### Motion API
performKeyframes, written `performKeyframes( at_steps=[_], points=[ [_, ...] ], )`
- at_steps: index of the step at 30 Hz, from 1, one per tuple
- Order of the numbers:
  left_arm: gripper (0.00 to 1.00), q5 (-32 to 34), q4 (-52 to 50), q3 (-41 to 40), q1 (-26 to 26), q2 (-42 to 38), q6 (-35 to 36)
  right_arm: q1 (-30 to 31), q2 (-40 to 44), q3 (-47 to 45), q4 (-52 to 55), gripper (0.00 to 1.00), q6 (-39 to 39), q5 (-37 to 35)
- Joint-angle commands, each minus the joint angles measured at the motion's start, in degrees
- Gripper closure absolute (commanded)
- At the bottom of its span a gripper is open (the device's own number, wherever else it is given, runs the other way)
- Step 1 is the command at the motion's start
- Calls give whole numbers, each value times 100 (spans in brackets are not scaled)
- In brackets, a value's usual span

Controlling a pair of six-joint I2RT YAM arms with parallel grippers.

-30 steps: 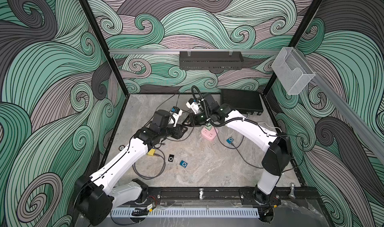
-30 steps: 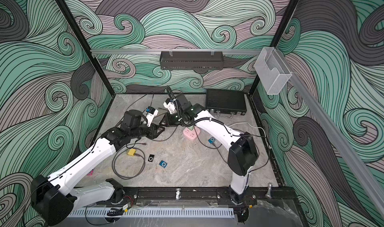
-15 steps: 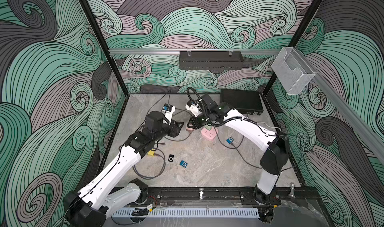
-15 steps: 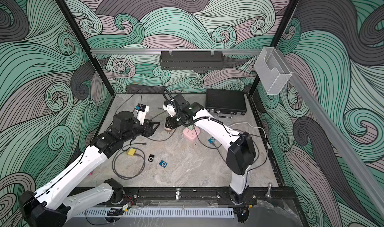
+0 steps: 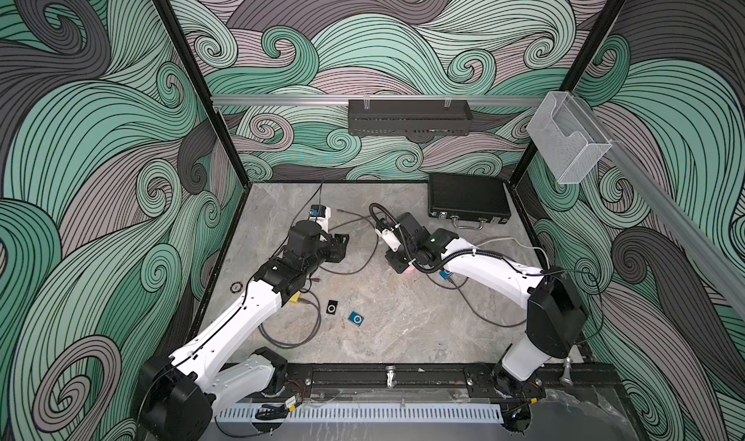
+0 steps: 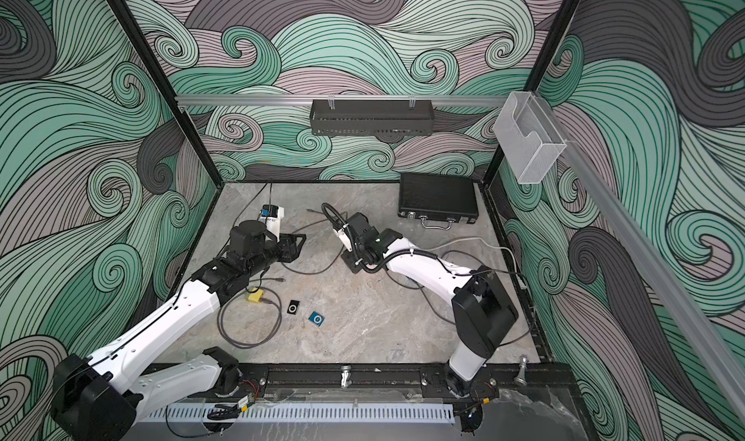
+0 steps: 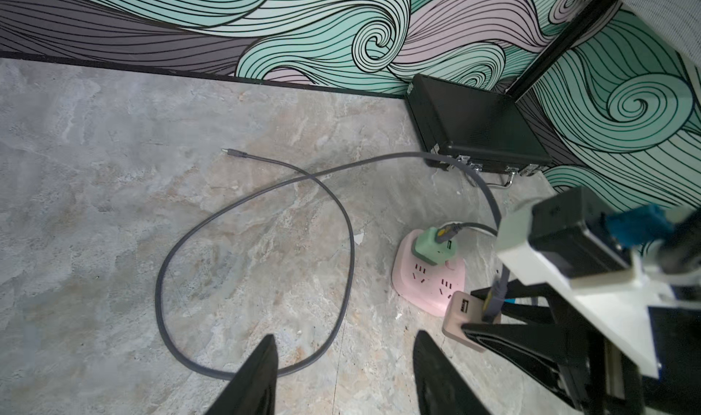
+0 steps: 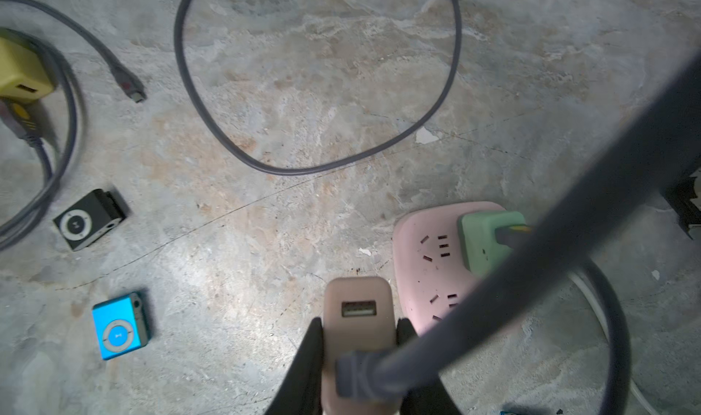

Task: Charge mp3
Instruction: Pick up the plug from the center of the board, then insert the plug into the socket.

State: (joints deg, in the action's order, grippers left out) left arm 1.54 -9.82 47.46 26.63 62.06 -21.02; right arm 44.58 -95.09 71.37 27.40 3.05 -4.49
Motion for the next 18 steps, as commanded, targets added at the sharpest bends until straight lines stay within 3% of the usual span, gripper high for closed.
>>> performKeyframes(
  at_steps=[1,7,18],
  points=[
    [45,93,312,153,-68,225,-131,-54,94,-190,-1259,100,170,-221],
    [46,49,479,248,-85,543,-208,-147,-209,-378,-1826,100,246,-426],
    [46,-4,622,504,-129,1090,-229,-230,-549,-488,-1905,100,20,-939]
  ],
)
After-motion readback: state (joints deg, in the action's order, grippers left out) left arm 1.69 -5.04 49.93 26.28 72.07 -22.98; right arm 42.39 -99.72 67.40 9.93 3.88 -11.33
